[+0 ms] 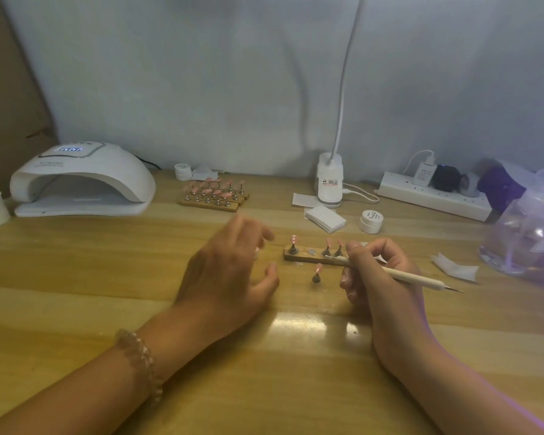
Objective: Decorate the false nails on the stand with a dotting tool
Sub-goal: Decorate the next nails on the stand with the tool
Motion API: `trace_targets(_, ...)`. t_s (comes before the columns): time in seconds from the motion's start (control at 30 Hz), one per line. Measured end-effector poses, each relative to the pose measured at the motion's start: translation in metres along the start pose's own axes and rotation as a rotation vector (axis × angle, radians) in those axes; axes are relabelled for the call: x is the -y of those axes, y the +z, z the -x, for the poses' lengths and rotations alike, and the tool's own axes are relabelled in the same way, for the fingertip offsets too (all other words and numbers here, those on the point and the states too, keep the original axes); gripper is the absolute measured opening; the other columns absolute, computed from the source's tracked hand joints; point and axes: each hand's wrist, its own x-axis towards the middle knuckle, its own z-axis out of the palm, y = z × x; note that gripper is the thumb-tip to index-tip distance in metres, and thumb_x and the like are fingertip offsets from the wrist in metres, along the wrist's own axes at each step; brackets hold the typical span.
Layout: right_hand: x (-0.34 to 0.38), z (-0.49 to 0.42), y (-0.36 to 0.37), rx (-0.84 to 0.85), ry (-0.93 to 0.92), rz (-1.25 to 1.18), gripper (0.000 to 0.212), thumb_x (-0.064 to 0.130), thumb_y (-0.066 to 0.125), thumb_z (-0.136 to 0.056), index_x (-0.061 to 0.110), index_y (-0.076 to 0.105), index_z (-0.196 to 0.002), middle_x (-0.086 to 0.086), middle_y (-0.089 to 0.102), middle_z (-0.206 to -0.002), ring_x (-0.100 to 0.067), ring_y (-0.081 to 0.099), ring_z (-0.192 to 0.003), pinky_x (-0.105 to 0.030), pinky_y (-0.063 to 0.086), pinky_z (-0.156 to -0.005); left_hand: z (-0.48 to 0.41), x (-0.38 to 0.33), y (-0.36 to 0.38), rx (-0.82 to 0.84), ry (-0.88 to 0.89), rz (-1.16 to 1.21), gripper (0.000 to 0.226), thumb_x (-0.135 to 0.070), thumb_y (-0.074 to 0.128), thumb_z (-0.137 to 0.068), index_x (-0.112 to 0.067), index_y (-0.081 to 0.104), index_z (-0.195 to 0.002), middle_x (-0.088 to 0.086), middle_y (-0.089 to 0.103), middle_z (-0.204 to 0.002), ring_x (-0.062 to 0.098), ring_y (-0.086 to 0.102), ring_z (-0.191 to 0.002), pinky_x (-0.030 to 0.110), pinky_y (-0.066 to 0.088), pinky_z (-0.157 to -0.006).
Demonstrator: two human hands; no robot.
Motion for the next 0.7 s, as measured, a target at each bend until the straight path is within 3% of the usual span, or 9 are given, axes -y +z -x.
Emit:
trace_targets(0.1, 0.000, -0.001, -0.001, -0.010, -0.017, 0.005, 0.027, 0.016, 0.065, -0.092, 0.013, 0.047, -0.072, -0.003, 0.056, -0.047, -0.008, 0.045, -0.039, -0.016, 0.037, -0.039, 0.002, -0.019, 0.011, 0.226, -0.041, 0.169, 0.021, -0.039, 0.063, -0.087, -0.037, 0.057, -0.107, -0.020, 0.053, -0.099, -0.009, 0.048, -0.078, 0.015, 0.033, -0.062)
trace_targets(0.2, 0.001, -0.005, -0.003, -0.026, -0.031, 0.045, 0.027, 0.013, 0.063, -0.094, 0.012, 0.046, -0.072, -0.005, 0.056, -0.046, -0.009, 0.045, -0.038, -0.016, 0.037, -0.039, -0.006, -0.023, 0.022, 0.320, -0.109, 0.267, 0.022, -0.042, 0.064, -0.088, -0.039, 0.059, -0.110, -0.022, 0.057, -0.103, -0.016, 0.047, -0.078, 0.015, 0.034, -0.063)
trace_targets(0.3, 0.001, -0.006, -0.005, -0.034, -0.014, 0.054, 0.030, 0.011, 0.062, -0.093, 0.013, 0.045, -0.069, -0.005, 0.055, -0.046, -0.008, 0.045, -0.038, -0.016, 0.037, -0.038, -0.017, -0.027, 0.027, 0.335, -0.147, 0.362, 0.012, -0.038, 0.067, -0.087, -0.038, 0.064, -0.099, -0.020, 0.062, -0.098, -0.008, 0.051, -0.078, 0.026, 0.045, -0.071)
trace_targets(0.43, 0.000, -0.007, -0.004, -0.002, 0.005, 0.111, 0.029, 0.008, 0.062, -0.089, 0.011, 0.044, -0.067, -0.007, 0.055, -0.045, -0.007, 0.046, -0.037, -0.014, 0.035, -0.037, -0.018, -0.027, 0.033, 0.291, -0.117, 0.371, 0.016, -0.036, 0.068, -0.087, -0.041, 0.056, -0.077, -0.022, 0.065, -0.091, -0.015, 0.049, -0.068, 0.025, 0.034, -0.061)
trace_targets(0.7, -0.003, -0.007, -0.003, 0.052, 0.019, 0.216, 0.024, 0.006, 0.062, -0.083, 0.011, 0.045, -0.066, -0.009, 0.058, -0.046, -0.010, 0.048, -0.037, -0.015, 0.038, -0.038, -0.015, -0.021, 0.033, 0.243, -0.044, 0.415, 0.011, -0.034, 0.068, -0.089, -0.036, 0.060, -0.082, -0.030, 0.057, -0.076, -0.017, 0.048, -0.066, 0.020, 0.028, -0.055)
